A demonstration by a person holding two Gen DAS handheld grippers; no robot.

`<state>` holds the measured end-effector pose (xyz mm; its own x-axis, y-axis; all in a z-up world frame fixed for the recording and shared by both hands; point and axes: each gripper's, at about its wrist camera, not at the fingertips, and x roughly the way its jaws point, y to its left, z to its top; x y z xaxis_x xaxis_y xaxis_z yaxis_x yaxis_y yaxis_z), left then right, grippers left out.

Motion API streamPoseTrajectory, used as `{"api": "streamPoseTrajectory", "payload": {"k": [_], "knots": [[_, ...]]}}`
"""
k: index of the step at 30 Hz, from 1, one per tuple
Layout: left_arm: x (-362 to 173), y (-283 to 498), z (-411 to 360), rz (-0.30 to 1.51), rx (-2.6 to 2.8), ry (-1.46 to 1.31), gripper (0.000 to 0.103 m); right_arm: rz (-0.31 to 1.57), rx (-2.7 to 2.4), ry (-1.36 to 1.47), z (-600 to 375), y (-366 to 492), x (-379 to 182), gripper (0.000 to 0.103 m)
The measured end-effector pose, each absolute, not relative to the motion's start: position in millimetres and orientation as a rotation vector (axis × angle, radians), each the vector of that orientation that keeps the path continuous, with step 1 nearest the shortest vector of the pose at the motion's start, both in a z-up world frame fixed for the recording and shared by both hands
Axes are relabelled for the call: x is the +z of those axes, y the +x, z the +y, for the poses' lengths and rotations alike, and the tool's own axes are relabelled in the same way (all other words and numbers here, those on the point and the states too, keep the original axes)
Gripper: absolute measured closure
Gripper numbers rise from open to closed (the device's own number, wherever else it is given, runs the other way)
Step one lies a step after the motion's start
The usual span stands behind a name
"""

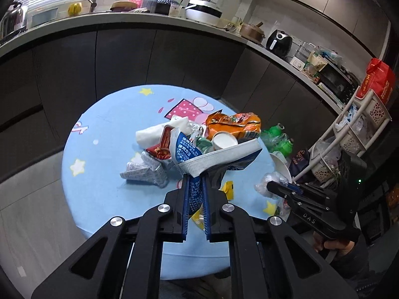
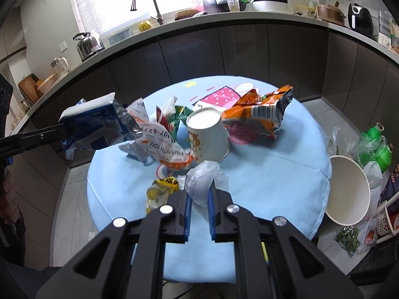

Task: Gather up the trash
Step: 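Carry both held items over the white bin and open both tools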

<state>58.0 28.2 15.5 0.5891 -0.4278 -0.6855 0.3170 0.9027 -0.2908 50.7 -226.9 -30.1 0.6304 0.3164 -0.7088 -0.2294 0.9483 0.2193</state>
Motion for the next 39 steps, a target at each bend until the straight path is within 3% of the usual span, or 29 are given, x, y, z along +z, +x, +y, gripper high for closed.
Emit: {"api": "streamPoseTrajectory", "payload": {"k": [11,19,25,39], "knots": [[60.3,75.2,18.8,0.739,-0.468,-0.201,0.095,0.781,0.260,0.176,-259.2,50.8,-18.6,0.091],[73.7,97.7,-36.6,0.734,-0.578,-0.145,0.095,0.741,0.172,0.224,-300.1,51.8,-16.7,0.091],[52.9,124.9,-124.2,0.818,-0.730,-0.087,0.095,0.750,0.018,0.286,-361.6,50.3,-33.0,0.091],[-48.9,197.0,-345.8,1.046,-0.922,0.112,0.095,0.872,-0.147,0.389,-476.2,73.2,-139.5,0.090]]}}
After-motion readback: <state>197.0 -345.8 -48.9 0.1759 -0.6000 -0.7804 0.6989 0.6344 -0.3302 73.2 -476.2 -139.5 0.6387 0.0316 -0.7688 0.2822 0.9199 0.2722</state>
